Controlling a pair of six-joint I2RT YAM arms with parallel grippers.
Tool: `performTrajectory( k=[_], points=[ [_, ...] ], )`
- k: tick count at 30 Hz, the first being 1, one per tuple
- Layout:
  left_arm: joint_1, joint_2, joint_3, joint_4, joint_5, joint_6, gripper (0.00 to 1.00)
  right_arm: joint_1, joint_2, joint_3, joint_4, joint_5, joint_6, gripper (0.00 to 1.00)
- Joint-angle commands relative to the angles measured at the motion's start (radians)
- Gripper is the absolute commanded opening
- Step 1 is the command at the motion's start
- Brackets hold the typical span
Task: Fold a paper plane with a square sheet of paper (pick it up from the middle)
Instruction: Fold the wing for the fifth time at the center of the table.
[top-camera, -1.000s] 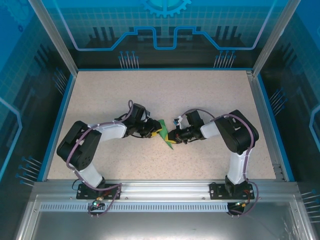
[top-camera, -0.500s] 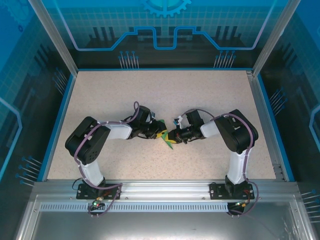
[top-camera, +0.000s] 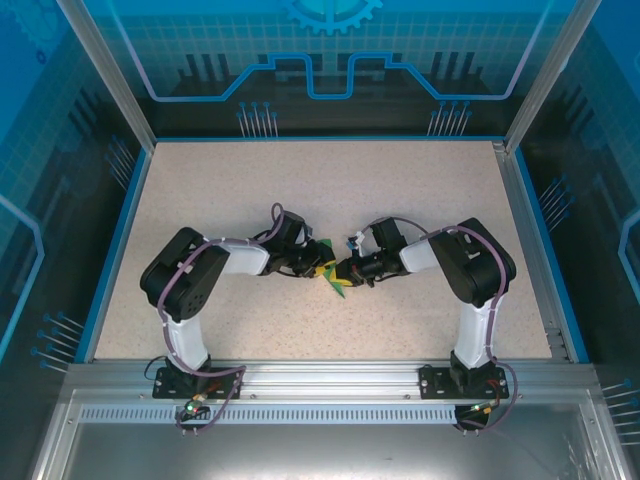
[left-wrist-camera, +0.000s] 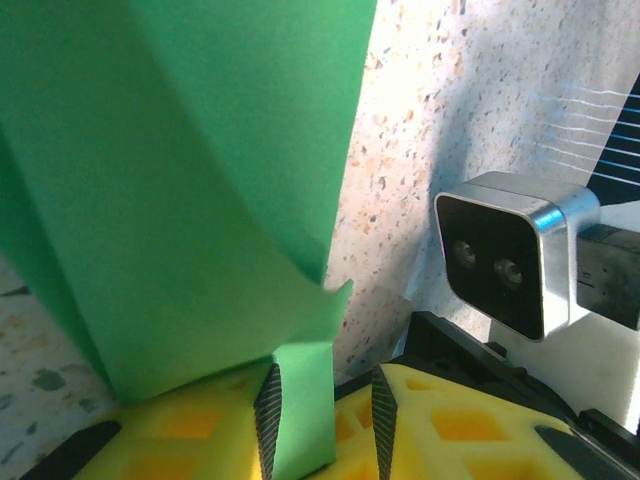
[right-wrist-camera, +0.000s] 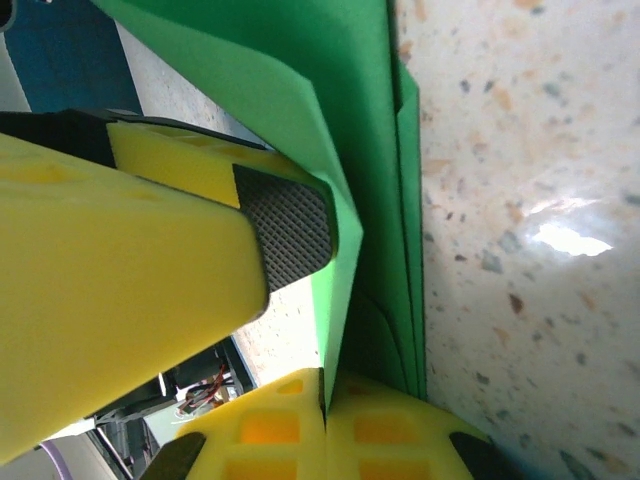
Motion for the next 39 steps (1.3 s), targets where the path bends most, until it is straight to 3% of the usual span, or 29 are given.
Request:
performTrajectory(
  k=[1,13,23,28,39],
  points=[
    [-0.002,0.035,0.019,-0.068,-0.046,0.038,0.33,-0.008,0.052,-0.012,-0.114,0.12,-0.001,0.05],
    [-0.002,0.066,0.009,-0.086,-0.037,0.052,0.32,0.001,-0.036,0.004,-0.26,0.154,-0.084,0.13],
    [-0.002,0.064,0.016,-0.097,-0.027,0.055,0.32,0.016,-0.073,-0.005,-0.322,0.171,-0.13,0.11],
    [-0.002,0.063,0.018,-0.102,-0.025,0.052,0.32,0.032,-0.061,0.016,-0.452,0.309,-0.197,0.08],
    [-0.002,0.055,0.026,-0.123,-0.024,0.06,0.32,0.05,-0.147,0.016,-0.454,0.241,-0.2,0.17]
  ],
)
